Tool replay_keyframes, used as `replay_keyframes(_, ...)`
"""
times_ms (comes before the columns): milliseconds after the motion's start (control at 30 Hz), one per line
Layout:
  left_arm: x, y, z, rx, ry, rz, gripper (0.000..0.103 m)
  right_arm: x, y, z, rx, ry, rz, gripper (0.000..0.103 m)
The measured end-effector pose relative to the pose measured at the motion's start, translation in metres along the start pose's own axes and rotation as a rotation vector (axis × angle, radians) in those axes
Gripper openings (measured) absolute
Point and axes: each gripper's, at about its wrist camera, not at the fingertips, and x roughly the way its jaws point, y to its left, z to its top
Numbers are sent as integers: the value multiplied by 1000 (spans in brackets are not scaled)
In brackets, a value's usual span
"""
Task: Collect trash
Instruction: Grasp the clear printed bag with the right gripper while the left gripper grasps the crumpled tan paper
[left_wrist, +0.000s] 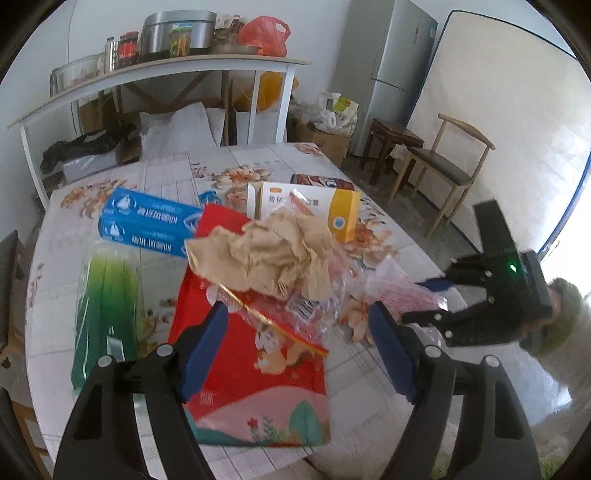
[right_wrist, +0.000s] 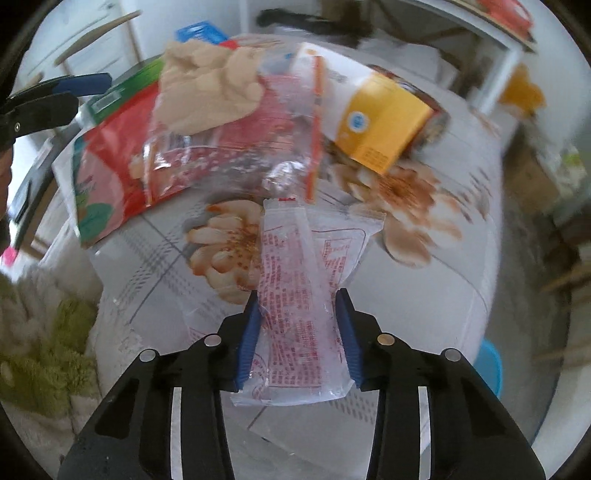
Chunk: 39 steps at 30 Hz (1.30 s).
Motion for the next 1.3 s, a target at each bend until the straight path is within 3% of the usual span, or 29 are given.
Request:
replay_keyframes(167,14,-7,15,29,-6,16,76,-7,-8,-16,133,-5,-67,33)
replay_keyframes(367,41,-16,31,87,11,80,76,-7,-24,-22,299,-34,-54,30)
replay_keyframes(567,70,-12,40,98,67,164,76,-8,-25,-22,341,-57,-44,30)
replay_keyframes(700,84,-5,39,70,109,176,76,-7,-26,-21,348,-65,-37,30)
replay_keyframes(1000,88,-7,32,77,129,196,56,-6,-27,-21,353,-71,-34,29)
replay_keyframes(1300,87,-9,28,76,135,192,24,-8,-25,-21,358,-76,-34,28)
